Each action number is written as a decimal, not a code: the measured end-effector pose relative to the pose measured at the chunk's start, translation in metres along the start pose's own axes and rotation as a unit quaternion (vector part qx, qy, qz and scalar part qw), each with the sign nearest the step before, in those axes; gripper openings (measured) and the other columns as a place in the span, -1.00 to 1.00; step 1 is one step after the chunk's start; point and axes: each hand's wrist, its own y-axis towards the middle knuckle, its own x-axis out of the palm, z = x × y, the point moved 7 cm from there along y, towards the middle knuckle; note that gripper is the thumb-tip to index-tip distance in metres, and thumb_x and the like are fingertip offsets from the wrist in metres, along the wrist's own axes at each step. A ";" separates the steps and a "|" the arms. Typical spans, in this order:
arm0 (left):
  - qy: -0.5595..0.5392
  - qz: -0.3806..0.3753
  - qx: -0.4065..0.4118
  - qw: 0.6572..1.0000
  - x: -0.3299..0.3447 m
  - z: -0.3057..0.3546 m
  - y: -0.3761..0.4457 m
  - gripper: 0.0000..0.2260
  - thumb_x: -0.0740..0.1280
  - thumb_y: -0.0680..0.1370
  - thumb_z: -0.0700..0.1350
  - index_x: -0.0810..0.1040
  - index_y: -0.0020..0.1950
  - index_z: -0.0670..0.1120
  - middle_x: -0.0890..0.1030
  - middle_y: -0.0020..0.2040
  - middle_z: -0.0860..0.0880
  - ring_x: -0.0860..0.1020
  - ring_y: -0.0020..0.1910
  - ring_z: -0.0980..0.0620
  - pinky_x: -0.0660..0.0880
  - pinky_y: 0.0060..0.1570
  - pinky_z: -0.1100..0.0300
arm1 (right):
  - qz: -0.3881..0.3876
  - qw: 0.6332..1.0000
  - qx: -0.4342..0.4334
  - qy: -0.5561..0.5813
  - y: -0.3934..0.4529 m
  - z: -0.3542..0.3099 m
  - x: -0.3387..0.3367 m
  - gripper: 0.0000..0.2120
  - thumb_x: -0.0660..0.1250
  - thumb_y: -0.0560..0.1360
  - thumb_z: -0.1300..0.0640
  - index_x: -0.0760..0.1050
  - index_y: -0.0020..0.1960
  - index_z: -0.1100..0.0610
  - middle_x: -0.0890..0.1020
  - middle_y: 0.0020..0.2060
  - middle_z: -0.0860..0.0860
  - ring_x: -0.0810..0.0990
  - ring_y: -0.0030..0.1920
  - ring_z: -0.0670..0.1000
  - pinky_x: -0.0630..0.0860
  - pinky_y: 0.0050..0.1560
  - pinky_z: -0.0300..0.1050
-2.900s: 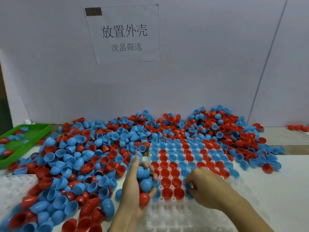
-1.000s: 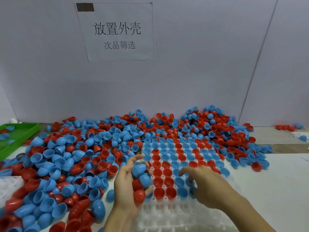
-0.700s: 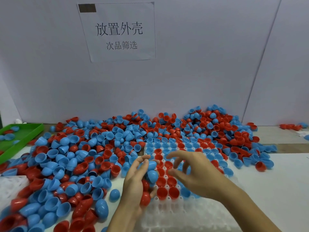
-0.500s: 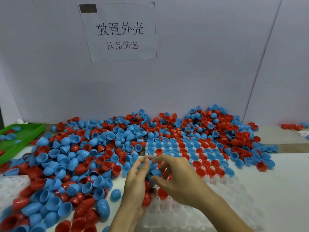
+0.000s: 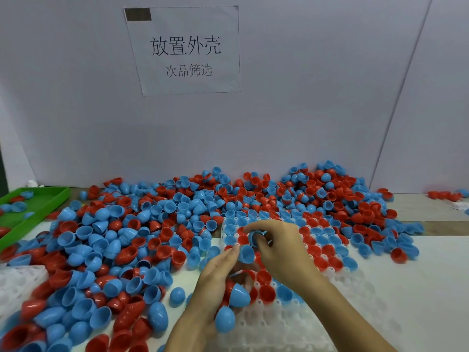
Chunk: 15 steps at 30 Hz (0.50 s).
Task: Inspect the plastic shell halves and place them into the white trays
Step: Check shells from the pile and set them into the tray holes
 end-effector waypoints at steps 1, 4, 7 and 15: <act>-0.014 0.003 0.001 1.000 -0.002 0.000 0.001 -0.73 0.46 0.44 0.13 0.74 -0.11 -0.07 0.69 -0.11 -0.19 0.60 -0.31 0.01 0.53 -0.39 0.21 | 0.002 1.000 0.011 0.014 0.000 0.001 0.000 -0.74 0.29 0.60 0.25 0.64 0.17 0.01 0.65 0.00 -0.16 0.53 -0.18 -0.33 0.44 -0.19 -0.58; -0.015 0.053 0.011 0.998 -0.013 0.001 0.004 -0.73 0.45 0.40 0.14 0.76 -0.13 -0.04 0.73 -0.11 -0.16 0.70 -0.23 0.00 0.59 -0.32 0.22 | 0.017 0.998 0.027 0.058 -0.001 0.004 -0.003 -0.71 0.31 0.57 0.22 0.53 0.20 -0.09 0.57 -0.10 -0.22 0.57 -0.15 -0.25 0.48 -0.21 -0.50; 0.010 0.085 0.024 0.996 -0.020 0.002 0.006 -0.71 0.39 0.43 0.18 0.76 -0.13 0.01 0.75 -0.08 -0.10 0.72 -0.18 0.05 0.59 -0.28 0.23 | 0.044 0.998 0.003 0.042 -0.004 0.002 -0.010 -0.82 0.41 0.53 0.14 0.53 0.07 -0.08 0.55 -0.19 -0.16 0.55 -0.16 -0.19 0.50 -0.20 -0.41; 0.023 0.027 0.013 0.999 -0.007 -0.002 0.004 -0.63 0.43 0.40 0.09 0.70 0.12 -0.08 0.72 -0.03 -0.14 0.68 -0.22 0.01 0.58 -0.31 0.20 | -0.040 0.997 0.037 0.056 -0.003 0.002 -0.003 -0.94 0.45 0.51 0.13 0.66 -0.14 0.04 0.65 -0.29 -0.09 0.62 -0.24 -0.08 0.62 -0.21 -0.23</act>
